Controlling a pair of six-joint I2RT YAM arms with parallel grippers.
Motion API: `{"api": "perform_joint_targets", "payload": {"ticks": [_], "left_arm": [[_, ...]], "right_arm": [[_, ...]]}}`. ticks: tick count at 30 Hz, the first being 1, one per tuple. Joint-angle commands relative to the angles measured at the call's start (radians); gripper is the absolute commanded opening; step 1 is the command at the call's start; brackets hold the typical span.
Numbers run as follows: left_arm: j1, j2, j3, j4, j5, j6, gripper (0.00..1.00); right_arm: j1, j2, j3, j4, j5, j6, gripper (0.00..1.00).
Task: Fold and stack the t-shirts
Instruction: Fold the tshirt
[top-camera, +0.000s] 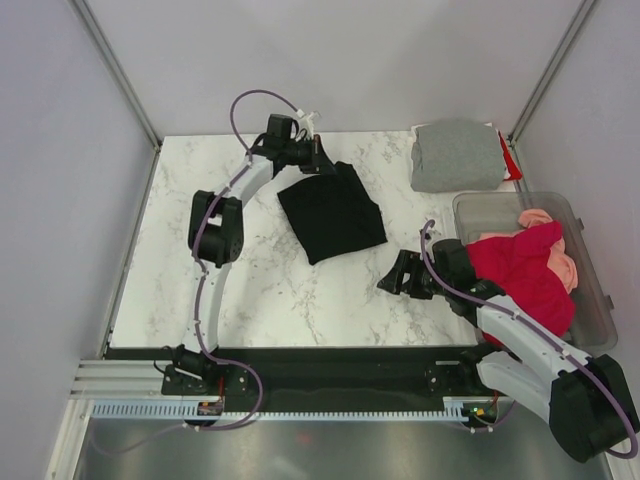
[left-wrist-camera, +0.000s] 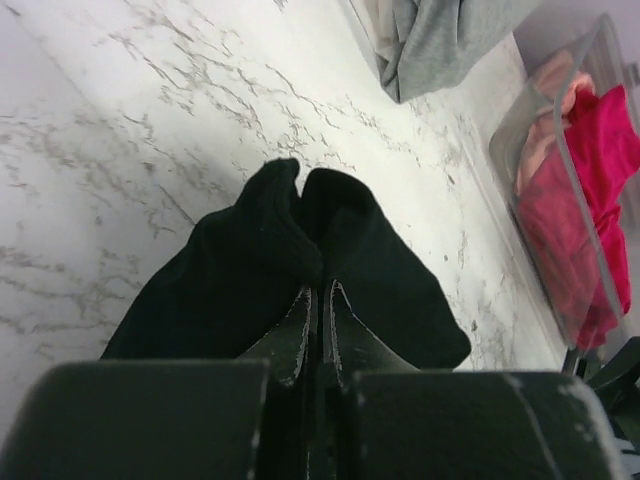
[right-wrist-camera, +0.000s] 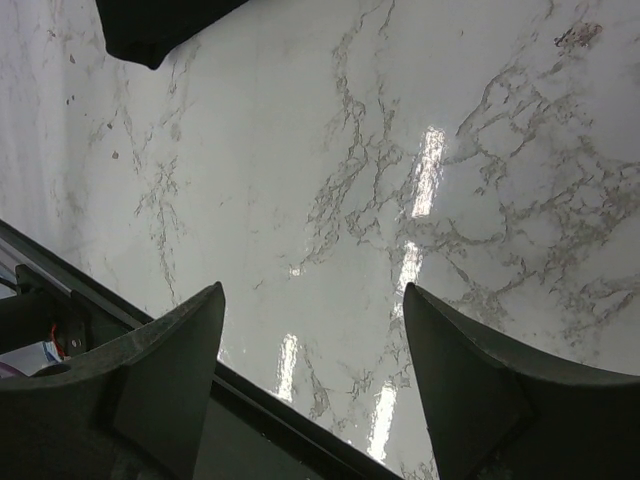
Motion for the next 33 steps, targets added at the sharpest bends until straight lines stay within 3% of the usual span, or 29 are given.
{"api": "perform_joint_targets", "payload": {"ticks": [1, 8, 12, 14, 17, 18, 23, 27, 33], "left_arm": [[0.056, -0.126, -0.024, 0.152, -0.062, -0.131, 0.02], [0.109, 0.065, 0.167, 0.122, -0.073, -0.281, 0.02], [0.129, 0.145, 0.169, 0.106, -0.113, -0.315, 0.06], [0.143, 0.173, 0.171, 0.098, -0.105, -0.323, 0.4], [0.155, 0.164, 0.168, 0.025, -0.178, -0.315, 0.65], [0.16, 0.134, 0.155, 0.01, -0.203, -0.318, 0.68], [0.183, -0.014, 0.048, -0.082, -0.355, -0.303, 0.72], [0.171, -0.129, -0.039, -0.098, -0.399, -0.243, 0.72], [0.065, -0.224, -0.181, -0.119, -0.545, -0.12, 0.7]], "right_arm": [[-0.002, 0.009, 0.002, 0.008, 0.013, -0.011, 0.79], [-0.002, 0.033, -0.006, 0.018, 0.019, -0.025, 0.79], [-0.004, 0.033, -0.008, 0.017, 0.023, -0.03, 0.79], [-0.004, 0.033, -0.006, 0.017, 0.028, -0.028, 0.8], [-0.004, 0.039, 0.0, 0.026, 0.027, -0.025, 0.81], [-0.002, 0.044, 0.003, 0.04, 0.025, -0.019, 0.81], [-0.002, 0.076, 0.048, 0.086, 0.005, 0.025, 0.82], [-0.004, 0.096, 0.106, 0.104, -0.024, 0.067, 0.82], [-0.002, 0.014, 0.075, 0.078, -0.047, 0.111, 0.82]]}}
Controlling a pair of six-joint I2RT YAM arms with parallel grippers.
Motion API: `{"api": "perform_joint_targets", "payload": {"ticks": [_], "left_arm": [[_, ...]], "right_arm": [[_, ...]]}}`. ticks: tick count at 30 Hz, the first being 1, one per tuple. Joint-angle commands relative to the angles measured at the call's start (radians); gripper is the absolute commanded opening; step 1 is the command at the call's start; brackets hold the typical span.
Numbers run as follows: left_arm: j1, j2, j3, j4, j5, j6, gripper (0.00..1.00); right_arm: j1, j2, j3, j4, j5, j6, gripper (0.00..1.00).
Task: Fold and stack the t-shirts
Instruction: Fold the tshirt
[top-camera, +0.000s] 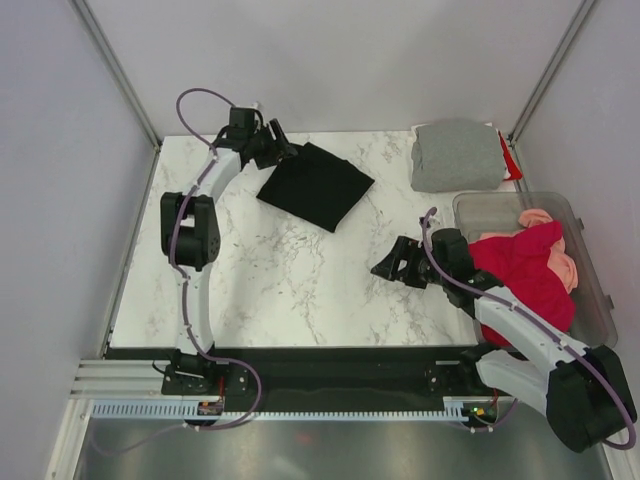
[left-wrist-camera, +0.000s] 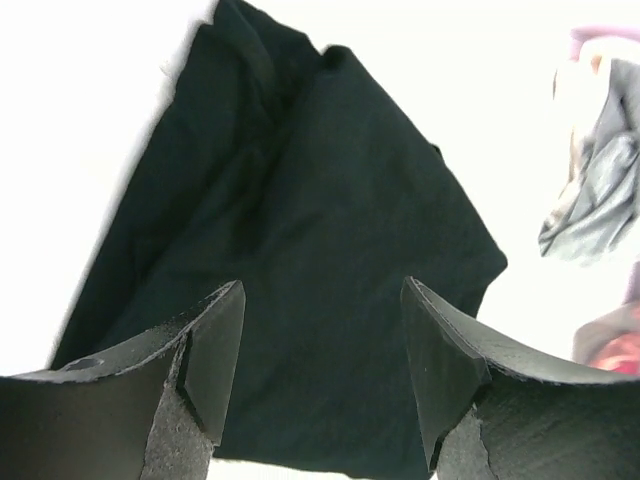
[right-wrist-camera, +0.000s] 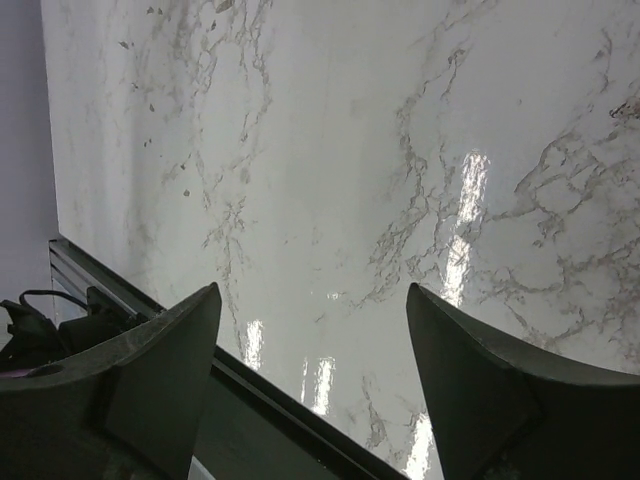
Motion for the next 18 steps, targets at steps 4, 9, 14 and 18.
{"api": "perform_joint_targets", "payload": {"ticks": [4, 9, 14, 18], "left_arm": [[-0.157, -0.018, -0.033, -0.019, -0.032, 0.146, 0.72], [-0.225, 0.085, 0.016, -0.02, 0.048, 0.108, 0.71], [-0.312, 0.105, -0.014, -0.02, 0.051, 0.08, 0.7], [-0.338, 0.06, -0.132, -0.046, 0.03, 0.047, 0.68]], "right_arm": [[-0.002, -0.16, -0.027, -0.057, -0.017, 0.05, 0.82], [-0.001, -0.246, -0.015, -0.16, 0.026, 0.036, 0.82], [-0.002, -0.257, -0.003, -0.193, 0.033, 0.033, 0.82], [-0.002, -0.259, 0.028, -0.22, 0.041, 0.027, 0.82]]}}
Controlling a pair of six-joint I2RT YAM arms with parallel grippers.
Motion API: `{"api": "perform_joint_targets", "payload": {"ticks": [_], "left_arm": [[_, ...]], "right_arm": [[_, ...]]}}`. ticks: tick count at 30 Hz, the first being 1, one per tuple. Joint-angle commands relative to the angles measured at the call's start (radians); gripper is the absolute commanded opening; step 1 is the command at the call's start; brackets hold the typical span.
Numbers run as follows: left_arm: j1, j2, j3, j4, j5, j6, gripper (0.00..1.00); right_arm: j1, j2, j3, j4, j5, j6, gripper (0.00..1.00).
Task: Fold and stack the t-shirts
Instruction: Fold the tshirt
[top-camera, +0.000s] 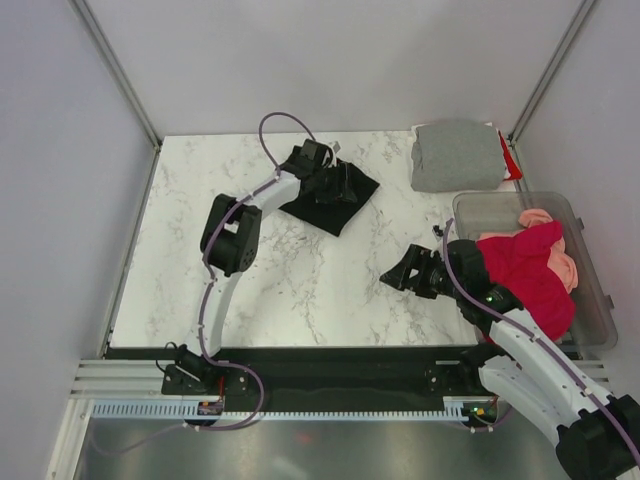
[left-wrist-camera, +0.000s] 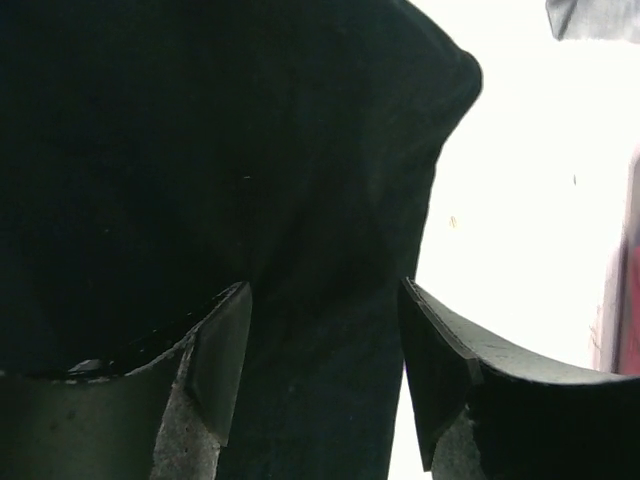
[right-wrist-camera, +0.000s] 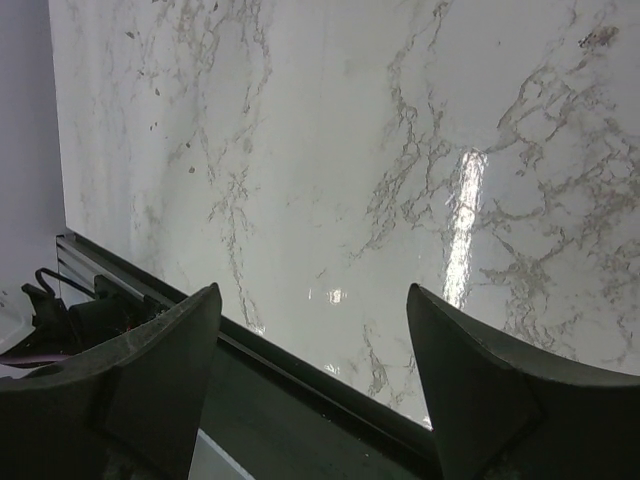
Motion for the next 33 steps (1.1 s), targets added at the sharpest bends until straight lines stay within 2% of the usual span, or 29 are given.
{"api": "perform_joint_targets", "payload": {"ticks": [1, 4, 5, 7, 8, 10, 12, 15, 19, 24, 25, 26, 28, 33], "left_arm": [[-0.022, -0.082, -0.116, -0.084, 0.001, -0.042, 0.67], [-0.019, -0.199, -0.336, -0.234, -0.068, -0.019, 0.66], [-0.017, -0.315, -0.395, -0.269, -0.094, 0.02, 0.66], [-0.014, -0.427, -0.481, -0.41, -0.221, 0.064, 0.67], [-0.005, -0.476, -0.533, -0.45, -0.375, 0.077, 0.68], [0.021, -0.639, -0.586, -0.504, -0.496, 0.056, 0.72], [0.075, -0.781, -0.598, -0.514, -0.468, 0.053, 0.73], [0.082, -0.903, -0.586, -0.509, -0.405, 0.061, 0.73], [0.082, -1.048, -0.633, -0.509, -0.383, 0.061, 0.72], [0.082, -1.253, -0.849, -0.456, -0.357, 0.048, 0.72], [0.084, -1.288, -0.924, -0.437, -0.351, 0.05, 0.72], [0.082, -1.366, -0.96, -0.416, -0.351, 0.051, 0.72], [0.082, -1.441, -1.053, -0.371, -0.328, 0.041, 0.72], [0.084, -1.609, -1.117, -0.323, -0.302, 0.042, 0.73]], "right_arm": [[-0.001, -0.016, 0.056, -0.046, 0.029, -0.009, 0.82], [-0.001, -0.031, 0.085, -0.078, 0.041, -0.009, 0.82], [-0.001, -0.036, 0.099, -0.086, 0.041, -0.007, 0.82], [-0.002, -0.046, 0.113, -0.109, 0.049, 0.005, 0.82], [-0.002, -0.048, 0.129, -0.115, 0.047, 0.007, 0.82], [-0.001, -0.036, 0.151, -0.112, 0.047, 0.007, 0.82], [-0.001, 0.0, 0.191, -0.098, 0.04, -0.002, 0.83], [0.001, 0.133, 0.268, -0.054, 0.001, -0.041, 0.84], [0.001, 0.408, 0.421, -0.005, -0.02, -0.159, 0.87], [0.002, 0.748, 0.734, 0.014, -0.054, -0.367, 0.97], [0.002, 0.862, 0.792, 0.003, -0.063, -0.402, 0.98], [0.004, 0.912, 0.896, -0.001, -0.065, -0.432, 0.98], [0.001, 1.062, 0.994, -0.003, -0.072, -0.505, 0.98], [-0.005, 1.352, 1.335, -0.024, -0.088, -0.549, 0.98]]}}
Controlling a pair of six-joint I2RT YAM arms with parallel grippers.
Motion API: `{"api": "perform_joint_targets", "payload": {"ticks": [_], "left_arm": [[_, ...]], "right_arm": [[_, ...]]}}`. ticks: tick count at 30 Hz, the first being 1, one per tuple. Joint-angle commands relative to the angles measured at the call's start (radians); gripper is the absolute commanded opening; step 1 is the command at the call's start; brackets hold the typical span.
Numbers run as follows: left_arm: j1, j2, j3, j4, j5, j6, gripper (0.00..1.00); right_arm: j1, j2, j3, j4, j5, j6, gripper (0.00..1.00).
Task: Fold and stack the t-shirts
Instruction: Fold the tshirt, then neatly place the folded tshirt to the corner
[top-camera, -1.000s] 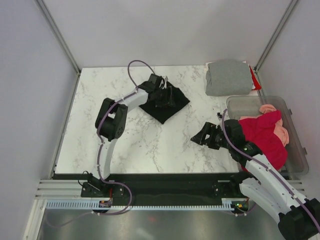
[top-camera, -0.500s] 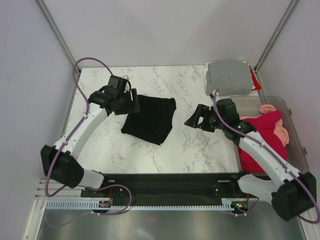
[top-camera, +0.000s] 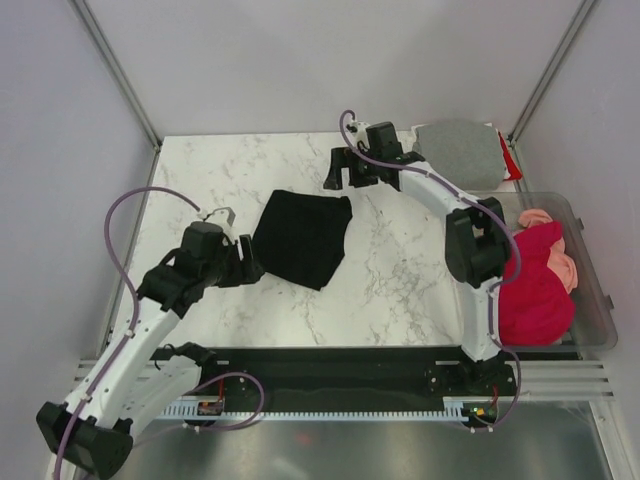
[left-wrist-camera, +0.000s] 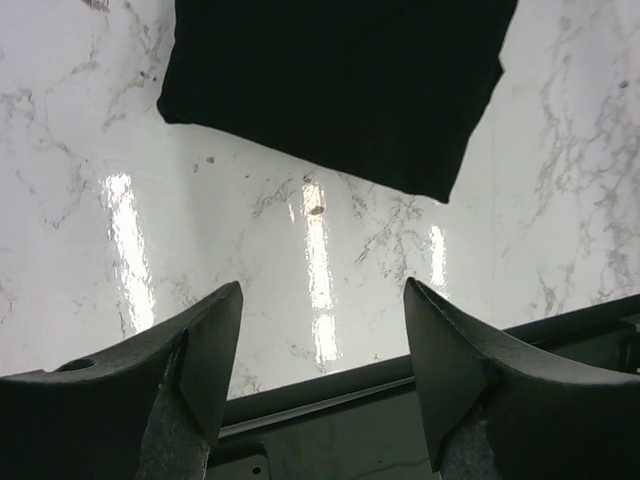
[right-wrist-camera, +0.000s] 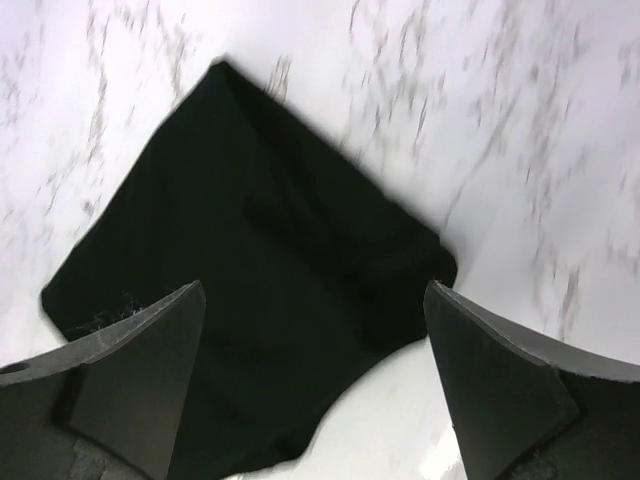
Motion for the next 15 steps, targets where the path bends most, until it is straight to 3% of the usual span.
{"api": "perform_joint_targets", "payload": {"ticks": [1, 8, 15], "left_arm": [[-0.001, -0.081, 0.001, 0.118, 0.03, 0.035, 0.73], [-0.001, -0.072, -0.013, 0.126, 0.032, 0.026, 0.74], [-0.001, -0.058, -0.01, 0.126, 0.018, 0.025, 0.73]], "right_arm": [[-0.006, 0.185, 0.224, -0.002, -0.023, -0.083, 0.98], [-0.015, 0.408, 0.41, -0.019, 0.024, -0.063, 0.98], [-0.015, 0.324, 0.225, 0.092, -0.111, -0.007, 0.98]]}}
